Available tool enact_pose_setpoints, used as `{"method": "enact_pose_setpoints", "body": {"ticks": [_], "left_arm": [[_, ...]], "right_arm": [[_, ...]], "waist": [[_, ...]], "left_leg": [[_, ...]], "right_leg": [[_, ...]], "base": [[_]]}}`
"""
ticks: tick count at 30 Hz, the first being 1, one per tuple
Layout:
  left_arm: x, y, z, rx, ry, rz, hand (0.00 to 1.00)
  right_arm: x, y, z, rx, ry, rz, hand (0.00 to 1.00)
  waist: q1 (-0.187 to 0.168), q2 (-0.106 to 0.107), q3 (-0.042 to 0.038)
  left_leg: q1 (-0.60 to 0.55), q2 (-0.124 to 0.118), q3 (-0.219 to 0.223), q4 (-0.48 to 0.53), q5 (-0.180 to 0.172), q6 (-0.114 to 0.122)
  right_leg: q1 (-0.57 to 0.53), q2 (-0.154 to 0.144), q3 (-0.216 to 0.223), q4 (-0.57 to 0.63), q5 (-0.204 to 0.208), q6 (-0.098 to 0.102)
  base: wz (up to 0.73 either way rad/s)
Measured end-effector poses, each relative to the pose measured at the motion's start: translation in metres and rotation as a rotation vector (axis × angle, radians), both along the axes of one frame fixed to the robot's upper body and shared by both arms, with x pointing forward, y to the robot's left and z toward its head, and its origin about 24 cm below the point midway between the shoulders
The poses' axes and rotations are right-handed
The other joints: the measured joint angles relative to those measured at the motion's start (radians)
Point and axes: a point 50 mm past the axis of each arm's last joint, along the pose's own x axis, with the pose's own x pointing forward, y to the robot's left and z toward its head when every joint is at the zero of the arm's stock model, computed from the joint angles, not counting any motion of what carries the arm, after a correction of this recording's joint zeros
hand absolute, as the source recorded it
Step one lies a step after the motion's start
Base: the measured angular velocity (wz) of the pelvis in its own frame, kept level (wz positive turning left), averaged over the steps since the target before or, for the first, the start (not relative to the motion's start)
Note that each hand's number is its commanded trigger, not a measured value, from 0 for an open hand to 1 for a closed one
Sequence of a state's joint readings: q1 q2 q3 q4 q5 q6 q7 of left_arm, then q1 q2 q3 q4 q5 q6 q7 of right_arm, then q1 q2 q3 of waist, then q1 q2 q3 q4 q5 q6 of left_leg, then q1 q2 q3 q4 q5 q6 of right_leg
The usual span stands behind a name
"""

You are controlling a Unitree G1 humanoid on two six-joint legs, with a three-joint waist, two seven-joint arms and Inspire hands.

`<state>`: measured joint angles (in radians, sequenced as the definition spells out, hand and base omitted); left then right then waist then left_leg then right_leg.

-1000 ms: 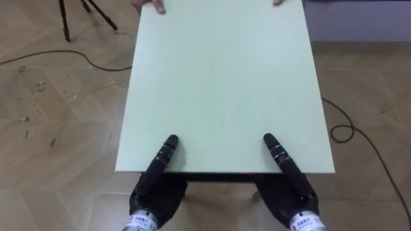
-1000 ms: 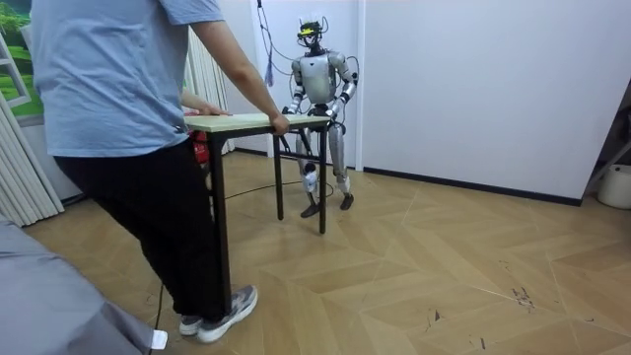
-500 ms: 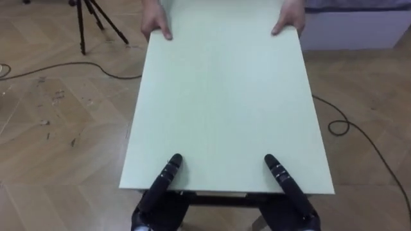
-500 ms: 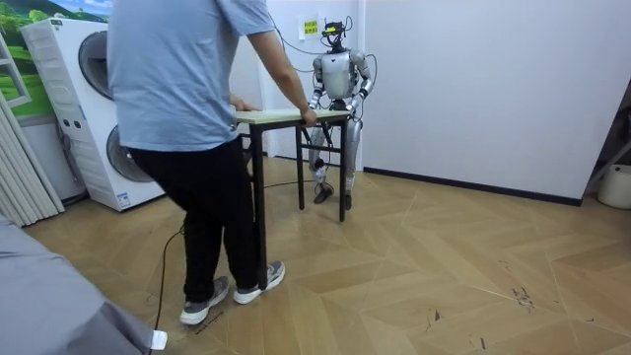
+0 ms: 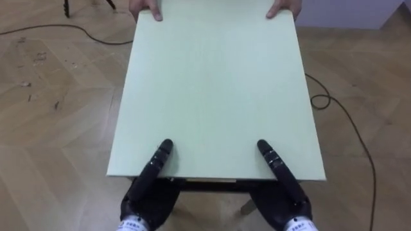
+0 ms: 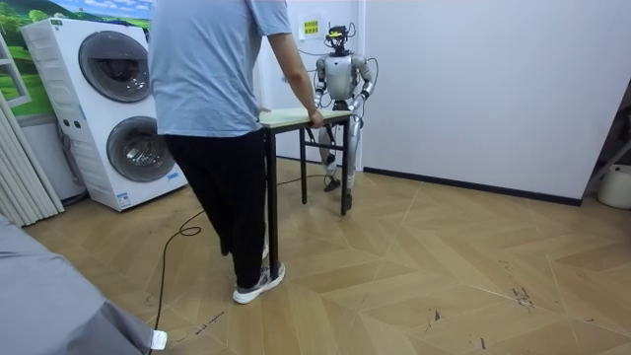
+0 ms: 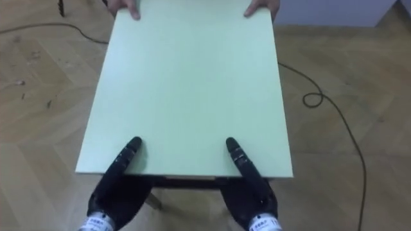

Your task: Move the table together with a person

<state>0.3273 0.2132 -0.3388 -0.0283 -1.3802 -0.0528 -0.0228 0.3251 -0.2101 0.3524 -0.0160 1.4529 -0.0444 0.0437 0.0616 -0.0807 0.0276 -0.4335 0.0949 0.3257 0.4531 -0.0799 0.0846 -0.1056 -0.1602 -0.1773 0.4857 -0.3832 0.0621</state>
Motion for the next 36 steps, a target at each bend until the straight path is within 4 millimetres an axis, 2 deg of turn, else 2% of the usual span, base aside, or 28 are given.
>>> {"method": "enact_pose_setpoints", "body": {"ticks": [1, 3, 5, 6, 7, 8, 9, 10, 11, 12, 13, 14, 15, 17, 19, 20, 21, 22, 23, 24, 25, 26, 28, 30, 32, 33, 35, 36], "left_arm": [[0.001, 0.001, 0.0, 0.01, 0.004, -0.004, 1.0], [0.001, 0.002, 0.0, 0.02, 0.008, -0.004, 1.0], [-0.004, -0.001, -0.003, 0.014, 0.024, -0.01, 1.0], [-0.005, -0.002, -0.004, 0.015, 0.028, -0.01, 1.0], [-0.007, -0.001, -0.005, 0.025, 0.033, -0.01, 1.0], [-0.008, 0.0, -0.005, 0.03, 0.03, -0.002, 1.0], [-0.008, 0.0, -0.005, 0.031, 0.03, 0.001, 1.0], [-0.011, 0.001, -0.007, 0.026, 0.044, 0.006, 1.0], [-0.015, -0.001, -0.009, 0.005, 0.061, 0.018, 1.0], [-0.016, -0.001, -0.01, 0.001, 0.068, 0.021, 1.0], [-0.019, -0.002, -0.012, -0.009, 0.077, 0.026, 1.0], [-0.02, -0.003, -0.012, -0.009, 0.079, 0.027, 1.0], [-0.02, -0.003, -0.012, -0.01, 0.081, 0.028, 1.0], [-0.022, -0.004, -0.013, -0.016, 0.088, 0.033, 1.0], [-0.021, -0.005, -0.012, -0.019, 0.084, 0.035, 1.0], [-0.02, -0.007, -0.012, -0.026, 0.084, 0.036, 1.0], [-0.02, -0.007, -0.012, -0.023, 0.086, 0.037, 1.0], [-0.02, -0.006, -0.012, -0.018, 0.086, 0.036, 1.0], [-0.017, -0.009, -0.01, -0.036, 0.074, 0.044, 1.0], [-0.017, -0.012, -0.01, -0.05, 0.075, 0.051, 1.0], [-0.017, -0.013, -0.01, -0.061, 0.078, 0.052, 1.0], [-0.014, -0.014, -0.008, -0.056, 0.066, 0.044, 1.0], [-0.008, -0.013, -0.005, -0.043, 0.045, 0.032, 1.0], [-0.006, -0.014, -0.004, -0.036, 0.04, 0.032, 1.0], [-0.005, -0.013, -0.005, -0.029, 0.039, 0.032, 1.0], [-0.005, -0.013, -0.005, -0.03, 0.04, 0.032, 1.0], [-0.006, -0.014, -0.008, -0.029, 0.053, 0.035, 1.0], [-0.006, -0.014, -0.009, -0.028, 0.055, 0.034, 1.0]], "right_arm": [[-0.001, 0.001, -0.002, 0.007, 0.009, -0.005, 1.0], [-0.001, 0.002, -0.003, 0.008, 0.015, -0.006, 1.0], [-0.003, 0.001, -0.006, 0.0, 0.025, -0.004, 1.0], [-0.005, 0.001, -0.006, -0.001, 0.029, -0.007, 1.0], [-0.008, 0.002, -0.008, 0.002, 0.036, -0.012, 1.0], [-0.009, 0.002, -0.008, 0.006, 0.037, -0.011, 1.0], [-0.009, 0.003, -0.008, 0.007, 0.037, -0.012, 1.0], [-0.01, 0.002, -0.009, -0.003, 0.04, -0.007, 1.0], [-0.01, 0.003, -0.01, -0.008, 0.042, 0.001, 1.0], [-0.01, 0.003, -0.01, -0.012, 0.043, 0.007, 1.0], [-0.01, 0.002, -0.01, -0.022, 0.044, 0.014, 1.0], [-0.011, 0.001, -0.01, -0.028, 0.045, 0.016, 1.0], [-0.011, 0.0, -0.01, -0.031, 0.045, 0.017, 1.0], [-0.01, -0.001, -0.01, -0.041, 0.04, 0.023, 1.0], [-0.008, -0.001, -0.009, -0.044, 0.032, 0.021, 1.0], [-0.008, -0.003, -0.009, -0.058, 0.03, 0.018, 1.0], [-0.009, -0.003, -0.009, -0.061, 0.031, 0.017, 1.0], [-0.011, -0.001, -0.009, -0.064, 0.028, 0.011, 1.0], [-0.008, -0.001, -0.005, -0.072, -0.002, 0.01, 1.0], [-0.005, -0.002, -0.003, -0.084, -0.014, 0.014, 1.0], [-0.002, -0.004, -0.002, -0.096, -0.022, 0.015, 1.0], [-0.002, -0.004, -0.001, -0.094, -0.027, 0.006, 1.0], [0.001, -0.003, 0.001, -0.082, -0.037, -0.004, 1.0], [0.002, -0.003, 0.001, -0.079, -0.039, -0.01, 1.0], [0.003, -0.004, 0.001, -0.076, -0.037, -0.017, 1.0], [0.002, -0.004, 0.0, -0.077, -0.035, -0.016, 1.0], [0.001, -0.004, -0.002, -0.081, -0.026, -0.016, 1.0], [0.0, -0.004, -0.003, -0.082, -0.022, -0.017, 1.0]], "waist": [[-0.007, 0.004, 0.0015], [0.001, 0.01, 0.0004], [0.018, 0.029, 0.0008], [0.02, 0.035, -0.0005], [0.024, 0.044, -0.0026], [0.034, 0.051, -0.0036], [0.048, 0.052, -0.0032], [0.075, 0.051, -0.0028], [0.089, 0.056, -0.0018], [0.089, 0.062, -0.0005], [0.085, 0.078, -0.0009], [0.078, 0.091, 0.0019], [0.075, 0.099, 0.002], [0.074, 0.125, 0.0052], [0.067, 0.137, 0.005], [0.063, 0.151, 0.0111], [0.058, 0.145, 0.0061], [0.041, 0.126, -0.0207], [0.026, 0.14, -0.0225], [0.03, 0.163, -0.0193], [0.013, 0.197, -0.0169], [-0.004, 0.201, -0.014], [-0.007, 0.189, -0.0086], [-0.011, 0.183, -0.0042], [-0.027, 0.164, 0.0], [-0.028, 0.162, -0.0007], [-0.033, 0.155, -0.0006], [-0.035, 0.15, 0.0011]], "left_leg": [[-0.002, 0.014, -0.003, -0.03, 0.035, -0.004], [0.002, 0.033, -0.011, -0.087, 0.09, -0.017], [0.02, 0.052, -0.022, -0.177, 0.182, -0.03], [0.027, 0.054, -0.028, -0.209, 0.21, -0.038], [0.044, 0.06, -0.038, -0.28, 0.267, -0.086], [0.052, 0.068, -0.083, -0.32, 0.309, -0.152], [0.052, 0.07, -0.099, -0.299, 0.301, -0.152], [0.05, 0.068, -0.112, -0.186, 0.218, -0.126], [0.05, 0.067, -0.114, -0.046, 0.114, -0.121], [0.05, 0.067, -0.121, 0.019, 0.07, -0.12], [0.052, 0.068, -0.145, 0.138, -0.009, -0.124], [0.061, 0.07, -0.174, 0.235, -0.071, -0.125], [0.071, 0.072, -0.188, 0.278, -0.099, -0.124], [0.158, 0.095, -0.195, 0.377, -0.188, -0.128], [0.21, 0.105, -0.203, 0.382, -0.224, -0.14], [0.221, 0.081, -0.225, 0.303, -0.241, -0.154], [0.232, 0.059, -0.244, 0.248, -0.242, -0.156], [0.264, 0.014, -0.265, 0.107, -0.239, -0.165], [0.275, 0.004, -0.266, 0.103, -0.261, -0.169], [0.289, 0.012, -0.256, 0.144, -0.27, -0.165], [0.344, 0.021, -0.251, 0.126, -0.295, -0.157], [0.4, 0.016, -0.251, 0.029, -0.307, -0.146], [0.444, 0.015, -0.246, -0.081, -0.324, -0.14], [0.435, 0.012, -0.247, -0.093, -0.344, -0.116], [0.384, -0.015, -0.258, -0.058, -0.334, -0.096], [0.373, -0.021, -0.258, -0.052, -0.331, -0.091], [0.35, -0.047, -0.254, -0.047, -0.313, -0.069], [0.346, -0.057, -0.255, -0.048, -0.306, -0.064]], "right_leg": [[-0.008, 0.024, -0.02, -0.013, 0.015, -0.024], [-0.02, 0.065, -0.024, -0.045, 0.041, -0.067], [-0.03, 0.112, -0.032, -0.081, 0.074, -0.116], [-0.032, 0.125, -0.032, -0.091, 0.083, -0.127], [-0.04, 0.151, -0.033, -0.11, 0.101, -0.147], [-0.055, 0.158, -0.041, -0.128, 0.126, -0.175], [-0.065, 0.156, -0.046, -0.129, 0.137, -0.185], [-0.076, 0.139, -0.057, -0.13, 0.153, -0.192], [-0.079, 0.116, -0.089, -0.13, 0.162, -0.184], [-0.08, 0.11, -0.104, -0.131, 0.17, -0.186], [-0.083, 0.105, -0.135, -0.132, 0.182, -0.188], [-0.087, 0.104, -0.163, -0.132, 0.189, -0.189], [-0.088, 0.103, -0.183, -0.133, 0.192, -0.19], [-0.094, 0.102, -0.25, -0.131, 0.204, -0.194], [-0.11, 0.087, -0.294, -0.104, 0.206, -0.191], [-0.127, 0.096, -0.27, -0.069, 0.206, -0.183], [-0.143, 0.105, -0.231, -0.065, 0.206, -0.18], [-0.174, 0.147, -0.172, -0.12, 0.222, -0.186], [-0.188, 0.149, -0.184, -0.159, 0.267, -0.184], [-0.187, 0.155, -0.197, -0.159, 0.274, -0.188], [-0.188, 0.166, -0.224, -0.146, 0.279, -0.196], [-0.2, 0.161, -0.243, -0.131, 0.279, -0.197], [-0.221, 0.157, -0.256, -0.116, 0.283, -0.201], [-0.237, 0.152, -0.265, -0.118, 0.3, -0.202], [-0.25, 0.128, -0.27, -0.153, 0.342, -0.198], [-0.252, 0.125, -0.269, -0.165, 0.357, -0.197], [-0.248, 0.116, -0.252, -0.214, 0.42, -0.192], [-0.25, 0.108, -0.243, -0.214, 0.428, -0.188]], "base": [[0.23], [0.04], [-0.16], [0.0], [-0.05], [-0.21], [-0.62], [-0.83], [-0.77], [-0.48], [-0.17], [-0.07], [-0.07], [-0.23], [-0.05], [0.23], [0.54], [0.62], [0.43], [0.23], [0.33], [0.51], [0.32], [0.09], [0.15], [0.06], [-0.06], [0.0]]}}
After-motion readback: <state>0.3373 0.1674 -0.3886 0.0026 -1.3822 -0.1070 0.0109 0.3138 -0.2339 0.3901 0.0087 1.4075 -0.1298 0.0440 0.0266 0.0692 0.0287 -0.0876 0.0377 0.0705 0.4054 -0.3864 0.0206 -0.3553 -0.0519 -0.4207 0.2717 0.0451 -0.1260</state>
